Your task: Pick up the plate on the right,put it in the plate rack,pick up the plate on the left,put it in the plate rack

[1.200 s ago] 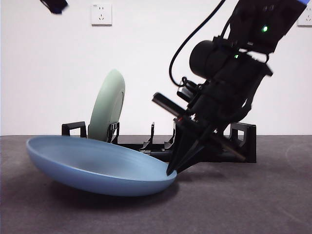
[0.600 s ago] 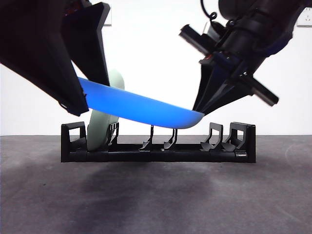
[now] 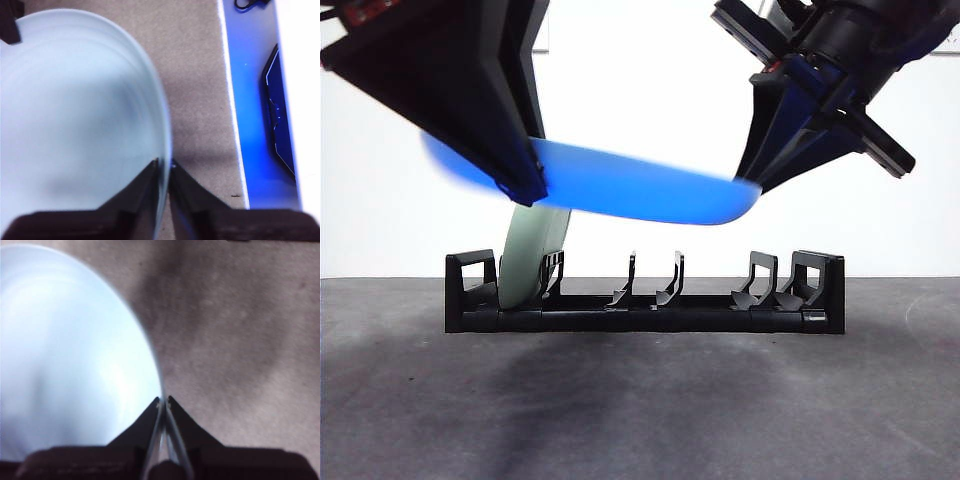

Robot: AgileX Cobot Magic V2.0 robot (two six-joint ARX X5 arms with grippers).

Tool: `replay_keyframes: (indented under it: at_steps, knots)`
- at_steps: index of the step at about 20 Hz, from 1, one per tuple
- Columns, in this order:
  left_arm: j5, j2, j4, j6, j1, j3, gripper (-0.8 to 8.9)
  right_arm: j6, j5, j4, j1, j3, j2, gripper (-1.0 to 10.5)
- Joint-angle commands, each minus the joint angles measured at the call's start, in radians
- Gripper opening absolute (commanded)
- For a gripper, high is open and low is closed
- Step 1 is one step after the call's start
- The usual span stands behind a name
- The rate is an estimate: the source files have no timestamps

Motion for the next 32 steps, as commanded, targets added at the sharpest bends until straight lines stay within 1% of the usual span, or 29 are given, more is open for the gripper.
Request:
replay_keyframes:
  at_steps: [1,5,6,8,9,10,12,14,15,16,18,19,20,21,22,25,27,32]
  knots:
    - [0.003,0.006,0.005,0.002,-0.004,0.003,-0.09,-0.014,-0.008,0.006,0.0,0.0,0.0,-0.1]
    - [0.008,0.006,0.006,0.001,-0.005,0.003,-0.09,-0.018,-0.009,0.024,-0.008,0.0,-0.006,0.1]
    - [0.025,0.006,0.01,0.001,-0.005,0.003,-0.09,-0.017,-0.009,0.035,-0.014,0.0,-0.014,0.7]
    - [0.06,0.006,0.036,0.0,-0.005,0.003,-0.09,-0.017,-0.008,0.061,-0.032,0.0,-0.047,3.4]
    - [0.062,0.006,0.058,-0.004,-0.005,0.003,-0.09,-0.017,-0.008,0.081,-0.044,0.0,-0.07,4.3]
    - [0.07,0.008,0.085,-0.004,-0.005,0.003,-0.09,-0.017,-0.008,0.098,-0.06,0.001,-0.101,4.8]
    - [0.078,0.01,0.147,-0.014,-0.002,0.003,-0.09,-0.016,-0.008,0.142,-0.094,0.001,-0.178,4.7]
    - [0.082,0.024,0.231,-0.068,0.005,0.003,-0.09,-0.012,-0.008,0.195,-0.134,0.001,-0.27,4.7]
    - [0.095,0.037,0.286,-0.109,0.021,0.003,-0.09,-0.01,-0.008,0.219,-0.156,0.001,-0.321,4.7]
    - [0.132,0.048,0.35,-0.163,0.048,0.003,-0.09,0.005,-0.005,0.246,-0.176,0.001,-0.37,4.7]
    - [0.239,0.082,0.506,-0.301,0.115,0.003,-0.09,0.014,0.005,0.29,-0.213,0.001,-0.467,4.7]
    - [0.28,0.101,0.589,-0.375,0.151,0.003,-0.09,0.014,0.039,0.299,-0.225,0.001,-0.515,4.7]
    - [0.323,0.119,0.677,-0.454,0.192,0.003,-0.09,0.011,0.096,0.302,-0.233,0.001,-0.563,4.7]
    - [0.356,0.129,0.726,-0.495,0.216,0.003,-0.09,0.008,0.128,0.301,-0.234,0.001,-0.589,4.7]
    - [0.393,0.138,0.777,-0.54,0.24,0.003,-0.09,0.003,0.157,0.301,-0.234,0.001,-0.611,4.7]
    - [0.543,0.177,0.973,-0.734,0.325,0.003,-0.09,-0.027,0.215,0.296,-0.234,0.001,-0.672,4.7]
    - [0.583,0.205,1.092,-0.863,0.373,0.003,-0.09,-0.036,0.233,0.29,-0.234,0.001,-0.692,4.7]
    - [0.599,0.291,1.337,-1.112,0.475,0.003,-0.09,-0.04,0.232,0.251,-0.234,0.001,-0.705,4.7]
